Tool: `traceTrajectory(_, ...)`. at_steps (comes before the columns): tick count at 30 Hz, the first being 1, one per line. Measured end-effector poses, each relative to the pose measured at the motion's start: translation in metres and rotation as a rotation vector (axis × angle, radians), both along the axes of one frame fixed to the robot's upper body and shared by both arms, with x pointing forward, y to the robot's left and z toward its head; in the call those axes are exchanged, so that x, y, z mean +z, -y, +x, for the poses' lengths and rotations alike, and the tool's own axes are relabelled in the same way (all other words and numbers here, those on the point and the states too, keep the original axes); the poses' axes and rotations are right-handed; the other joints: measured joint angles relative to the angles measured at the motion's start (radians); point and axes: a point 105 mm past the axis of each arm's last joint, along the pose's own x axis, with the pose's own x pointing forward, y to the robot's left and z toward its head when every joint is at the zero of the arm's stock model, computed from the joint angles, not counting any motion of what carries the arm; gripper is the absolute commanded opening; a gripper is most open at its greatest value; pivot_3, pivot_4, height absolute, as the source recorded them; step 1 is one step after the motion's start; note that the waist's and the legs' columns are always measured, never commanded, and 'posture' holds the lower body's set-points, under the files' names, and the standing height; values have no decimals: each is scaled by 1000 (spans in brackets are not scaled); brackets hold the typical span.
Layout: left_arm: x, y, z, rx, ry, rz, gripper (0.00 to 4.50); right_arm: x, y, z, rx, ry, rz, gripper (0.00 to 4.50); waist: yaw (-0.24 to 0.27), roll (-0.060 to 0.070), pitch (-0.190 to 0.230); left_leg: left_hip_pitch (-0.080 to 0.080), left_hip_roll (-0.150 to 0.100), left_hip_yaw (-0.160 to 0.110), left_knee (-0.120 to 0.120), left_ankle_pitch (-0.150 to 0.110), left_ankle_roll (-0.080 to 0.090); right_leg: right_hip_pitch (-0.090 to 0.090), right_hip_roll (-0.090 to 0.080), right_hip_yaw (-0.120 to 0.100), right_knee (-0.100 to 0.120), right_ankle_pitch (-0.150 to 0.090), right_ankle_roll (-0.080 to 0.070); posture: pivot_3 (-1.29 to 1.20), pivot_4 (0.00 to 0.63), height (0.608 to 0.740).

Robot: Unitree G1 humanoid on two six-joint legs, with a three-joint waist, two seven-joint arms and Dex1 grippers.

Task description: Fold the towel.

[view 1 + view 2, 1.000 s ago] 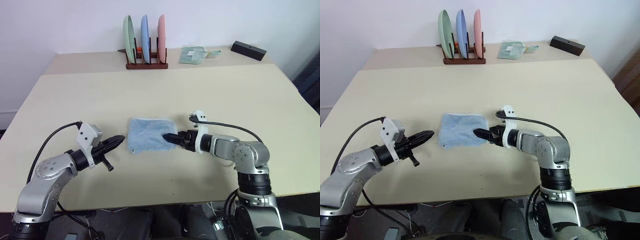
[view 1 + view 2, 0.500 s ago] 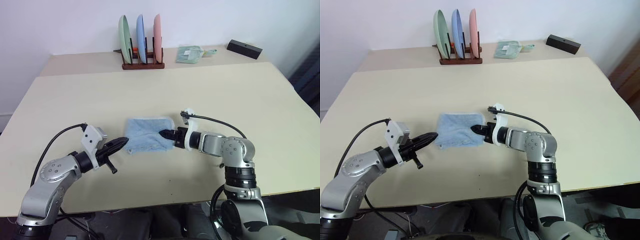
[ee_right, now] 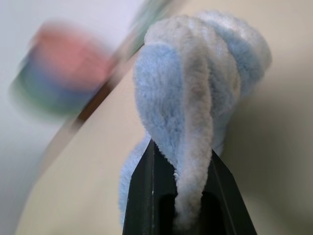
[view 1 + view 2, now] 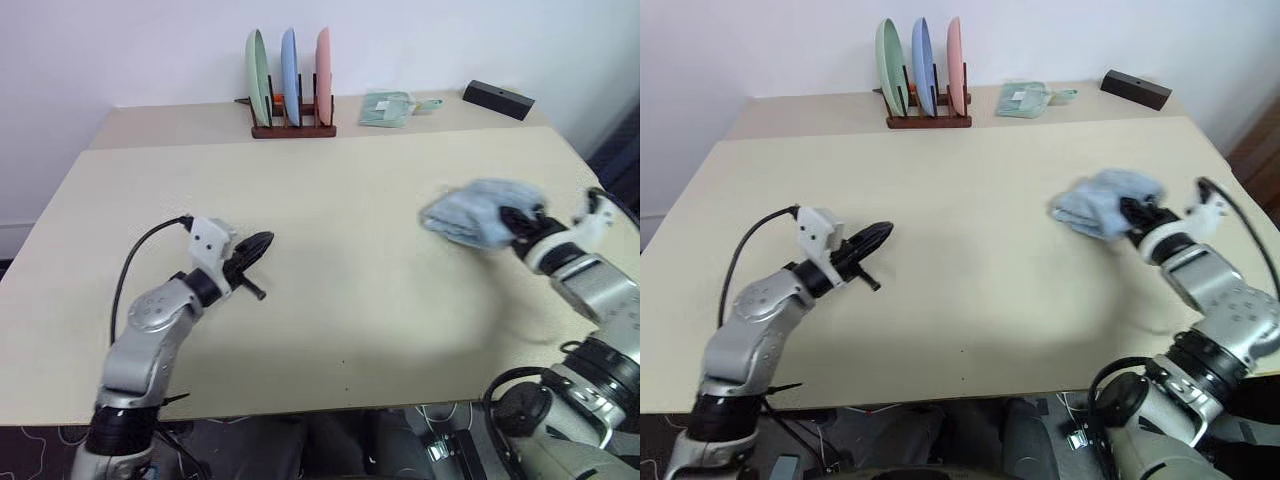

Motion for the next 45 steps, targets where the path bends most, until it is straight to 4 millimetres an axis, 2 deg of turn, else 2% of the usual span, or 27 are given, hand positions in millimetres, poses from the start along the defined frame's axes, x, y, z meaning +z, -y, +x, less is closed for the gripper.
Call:
traceTrajectory(3,-1,10,4,2,5,-14,0,-13,16,-7,-90,-67,52,37,-9,0,0,1,1,4,-2,0,1,-1,0,4,0,0,0,0,150,740)
traceTrajectory(8,-4,17,5,-4,0,-13,0,-22,27,-13,-169,-128,92,37,-19,0,0,1,1,6,-2,0,1,-2,1,5,0,0,0,0,150,740)
traceTrajectory(11,-7,18,5,-11,-11,-7,0,-23,27,-14,-175,-141,101,1033,-19,0,0,1,1,6,-2,0,1,-2,1,5,0,0,0,0,150,740)
traceTrajectory(13,-9,17,5,-15,-14,2,0,-21,25,-14,-167,-129,112,1943,-19,0,0,1,1,6,-2,0,1,-2,1,5,0,0,0,0,150,740)
traceTrajectory(15,-11,16,6,-15,-16,4,0,-19,26,-16,-168,-128,102,3034,-17,0,0,1,1,6,-2,0,2,-2,1,5,0,0,0,0,150,740)
traceTrajectory(18,-12,15,6,-15,-19,5,0,-17,33,-23,-190,-160,25,4463,-16,0,0,0,1,6,-2,-1,2,-2,1,5,0,0,0,0,150,740)
traceTrajectory(20,-14,15,8,-13,-26,3,0,-15,41,-31,-208,-188,-95,4463,-16,0,0,0,1,6,-2,-1,2,-2,1,5,-1,0,0,0,150,740)
traceTrajectory(23,-19,3,14,38,-47,2,0,-7,58,-47,-224,-267,-479,4463,-18,1,0,0,1,7,-2,-1,2,-2,1,6,0,0,1,0,150,740)
traceTrajectory(24,-22,-4,17,69,-56,8,0,2,63,-49,-236,-252,-603,4463,-22,1,0,1,1,8,-2,-1,2,-2,2,7,0,0,1,0,150,740)
traceTrajectory(27,-24,-13,21,127,-51,29,0,24,65,-40,-278,-136,-773,4463,-30,0,0,4,2,11,-2,-1,2,-2,3,10,1,0,1,0,150,740)
traceTrajectory(29,-24,-23,24,196,-39,46,0,41,54,-26,-254,-30,-853,4463,-30,0,0,4,3,12,-2,-1,2,-2,4,10,1,0,1,0,150,740)
traceTrajectory(30,-25,-33,27,254,-34,62,0,51,40,-17,-204,38,-906,4463,-31,0,0,5,3,12,-3,-1,2,-2,4,11,1,0,1,0,150,740)
traceTrajectory(33,-24,-73,34,476,-11,83,0,70,-23,6,77,243,-1114,4463,-29,-1,0,4,4,12,-3,-1,2,-3,5,10,0,0,1,0,150,740)
traceTrajectory(35,-22,-89,32,566,3,93,0,62,-62,13,264,335,-1174,4463,-20,-3,0,3,4,11,-3,-1,2,-3,5,10,-1,0,1,0,150,740)
traceTrajectory(37,-28,-98,25,601,-8,102,0,50,-88,18,388,385,-1161,4463,-13,-3,0,1,3,11,-2,-1,2,-2,4,9,-2,1,2,0,150,740)
traceTrajectory(41,-32,-96,15,614,-27,88,0,24,-98,28,516,377,-1165,4463,11,-4,0,0,1,10,0,-1,3,-2,3,8,-3,2,3,0,150,740)
traceTrajectory(45,-22,-91,11,616,-21,58,0,16,-101,34,568,401,-1136,4463,7,-4,0,1,2,10,0,-1,3,-2,4,9,-2,2,3,0,150,740)
